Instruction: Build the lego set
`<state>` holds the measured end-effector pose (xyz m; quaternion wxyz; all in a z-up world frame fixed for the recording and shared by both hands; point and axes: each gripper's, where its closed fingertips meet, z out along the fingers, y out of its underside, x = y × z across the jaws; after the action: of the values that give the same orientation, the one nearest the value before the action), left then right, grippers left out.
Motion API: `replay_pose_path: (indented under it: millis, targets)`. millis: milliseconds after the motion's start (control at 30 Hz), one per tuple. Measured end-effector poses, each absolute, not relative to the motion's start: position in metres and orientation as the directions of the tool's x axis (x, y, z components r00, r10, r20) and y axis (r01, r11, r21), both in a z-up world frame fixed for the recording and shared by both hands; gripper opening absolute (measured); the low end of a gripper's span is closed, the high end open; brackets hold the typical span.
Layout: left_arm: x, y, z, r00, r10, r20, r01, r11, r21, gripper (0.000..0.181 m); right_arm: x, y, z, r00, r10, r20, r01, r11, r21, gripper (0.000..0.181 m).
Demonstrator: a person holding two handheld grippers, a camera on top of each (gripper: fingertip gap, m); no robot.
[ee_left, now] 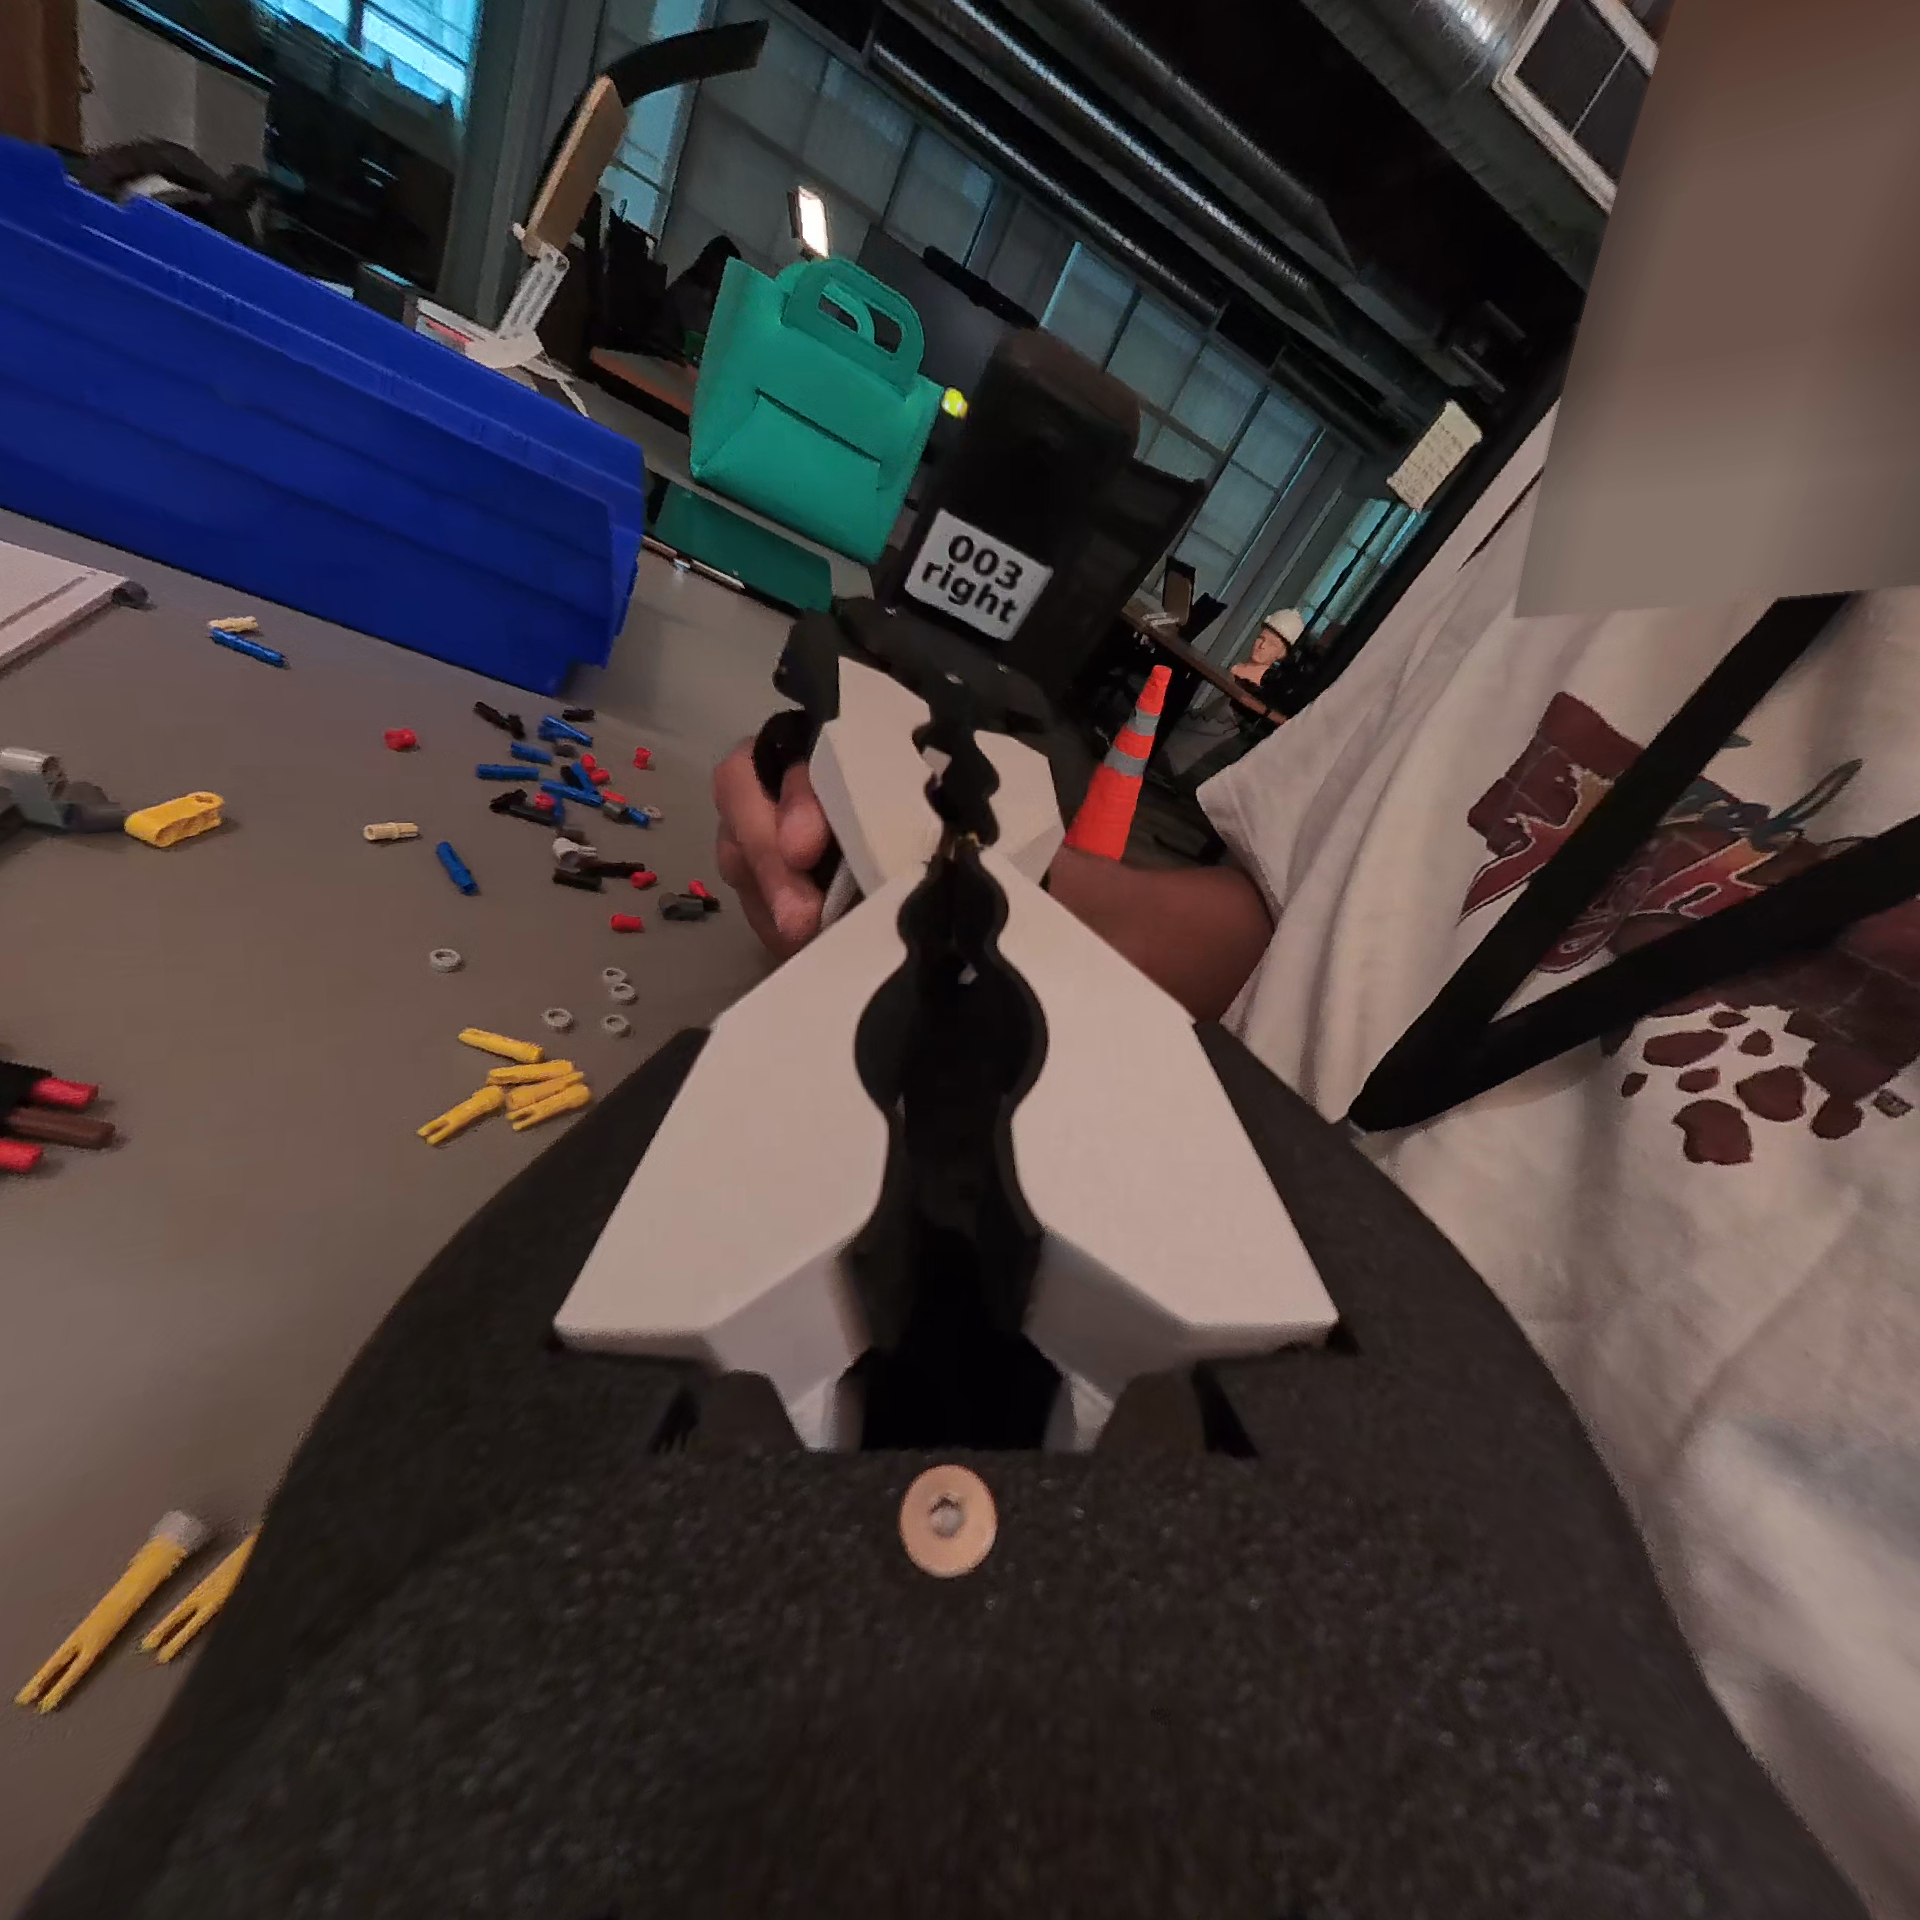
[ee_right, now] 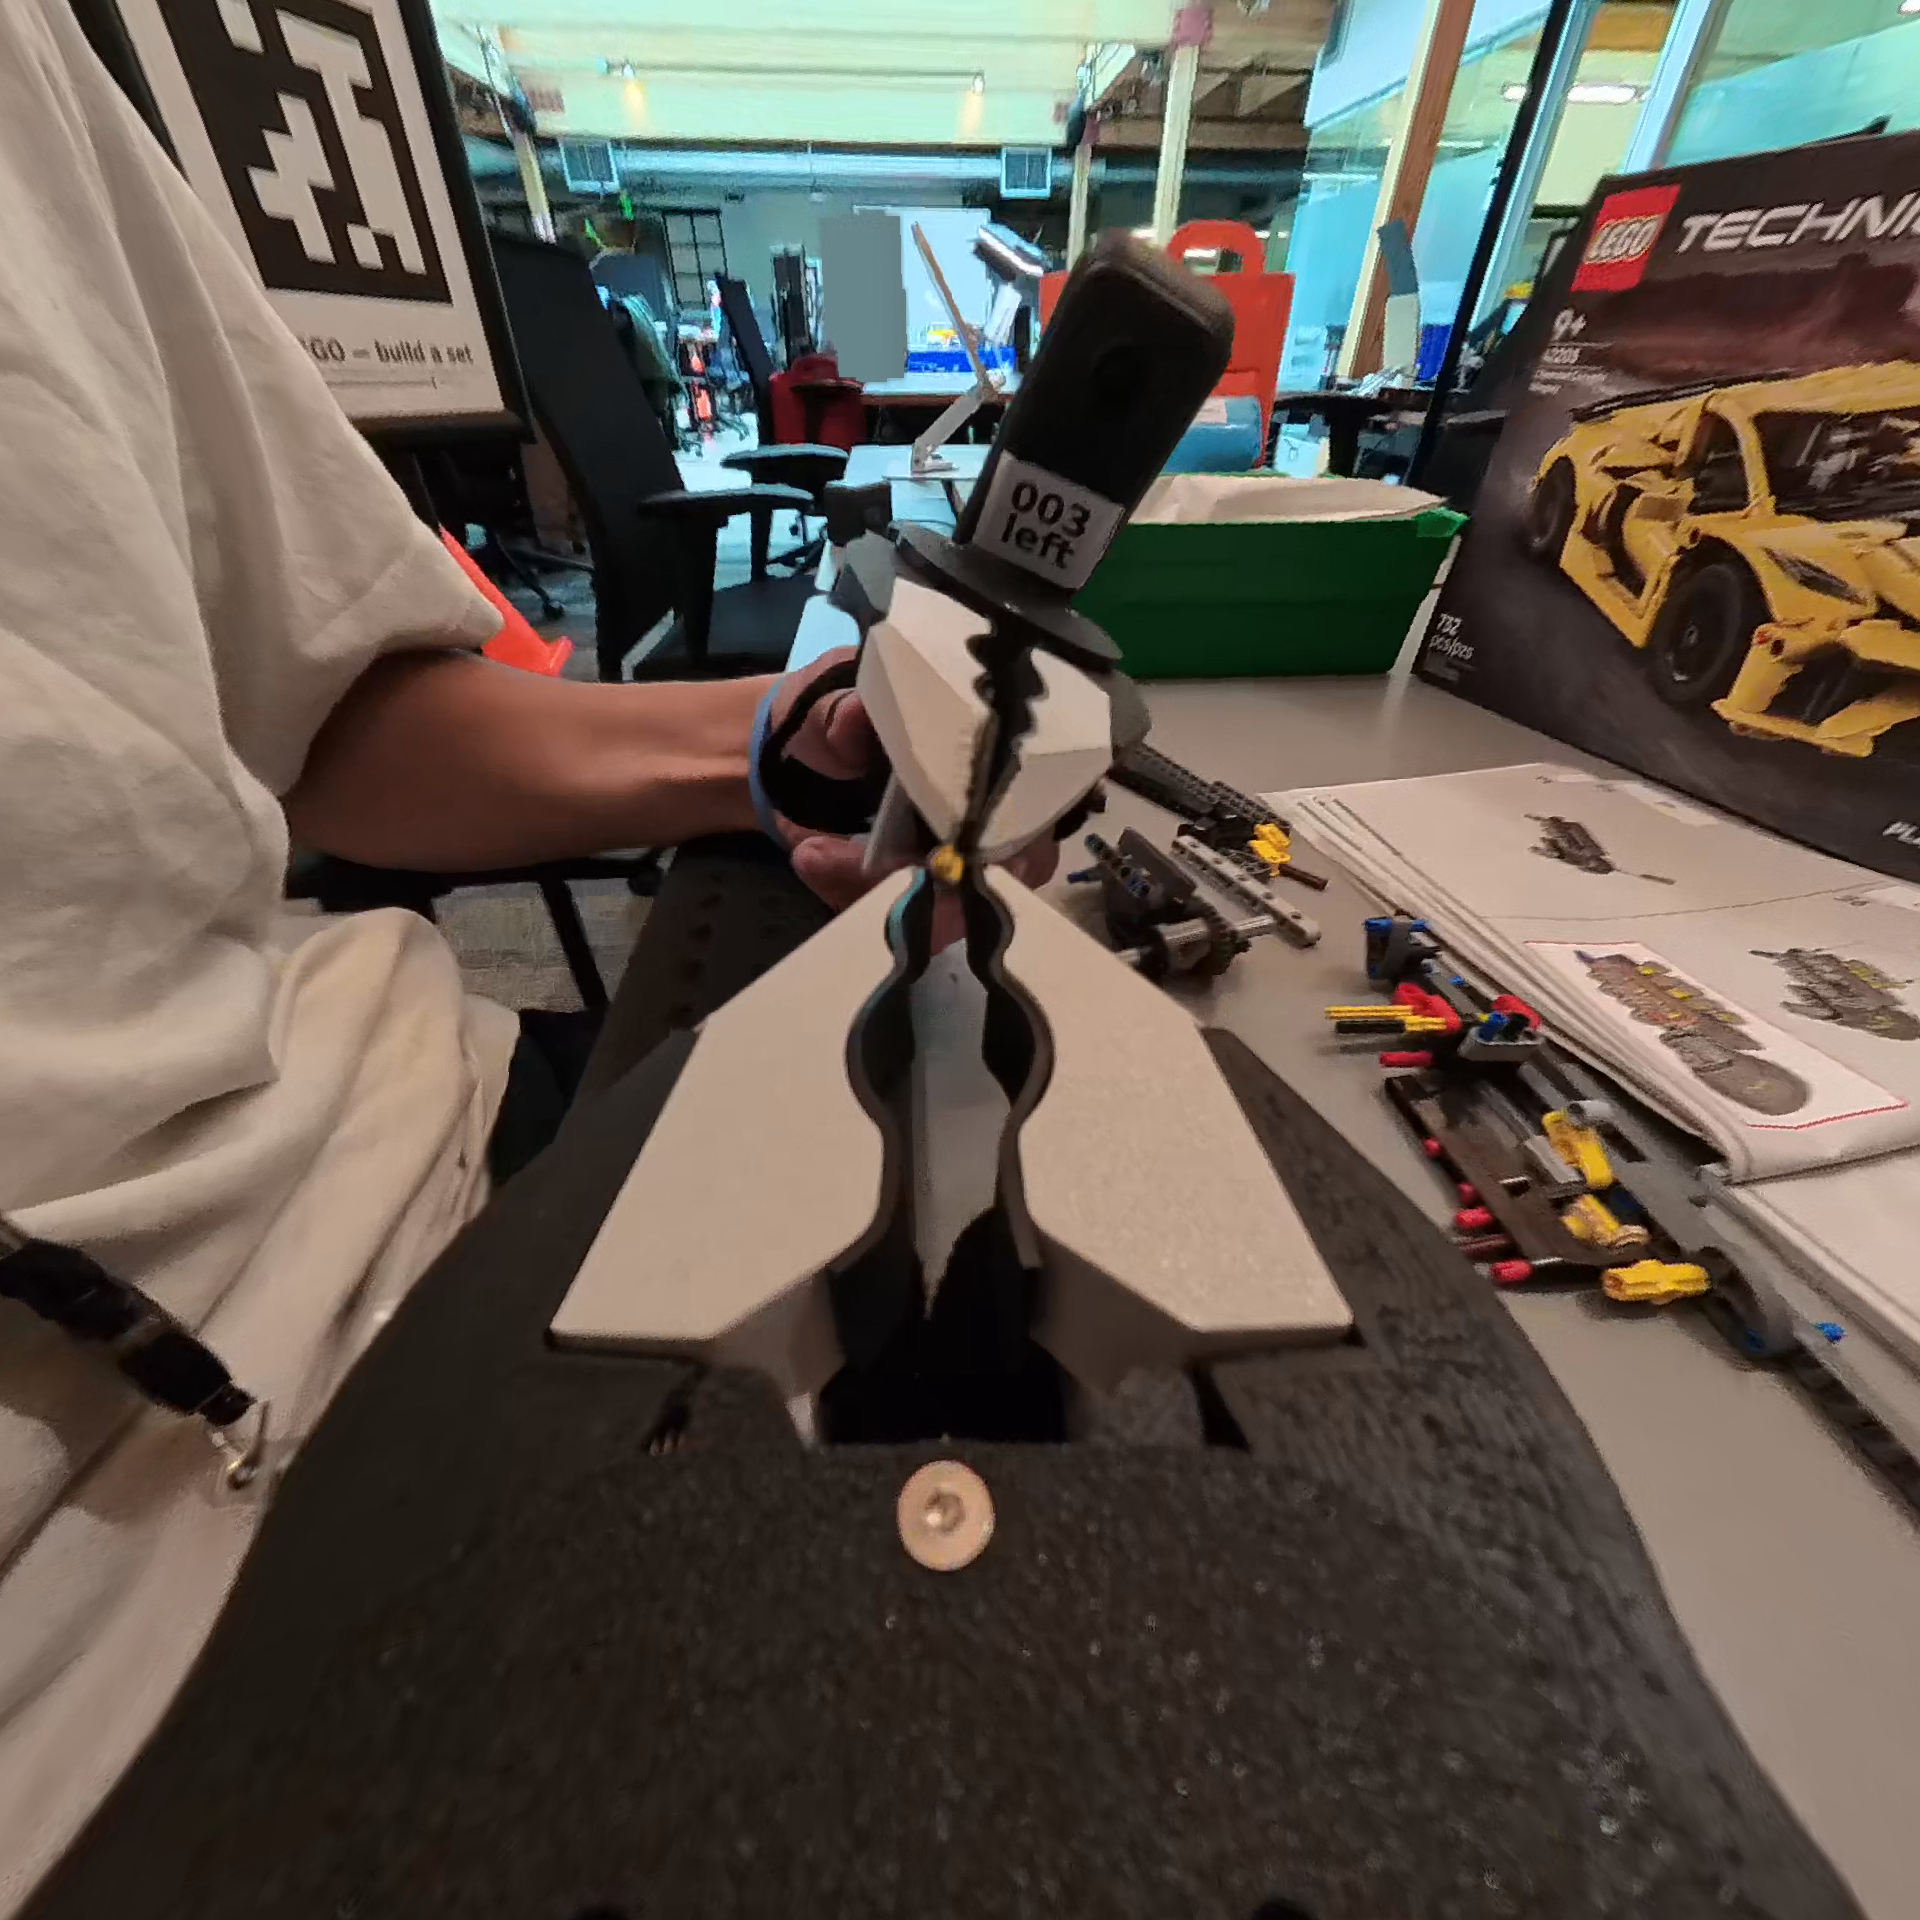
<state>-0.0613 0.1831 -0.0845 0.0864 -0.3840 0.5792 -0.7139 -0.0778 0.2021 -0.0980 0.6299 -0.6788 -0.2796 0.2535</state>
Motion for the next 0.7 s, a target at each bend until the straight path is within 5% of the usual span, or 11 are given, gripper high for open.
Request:
replay_pose_path:
  millis: [467,700]
  targets:
    - [-0.062,0.221,-0.086,-0.532,-0.723,0.441,-0.296,-0.329,-0.897,0.014,-0.052,0.226,-0.123,0.842,0.52,0.142,0.236,-0.118,-0.965,0.006]
    - [-0.112,0.323,-0.102,-0.052,-0.963,0.264,-0.203,-0.249,-0.947,0.012,-0.043,0.261,-0.195,0.853,0.478,0.21,0.46,-0.497,-0.736,0.006]
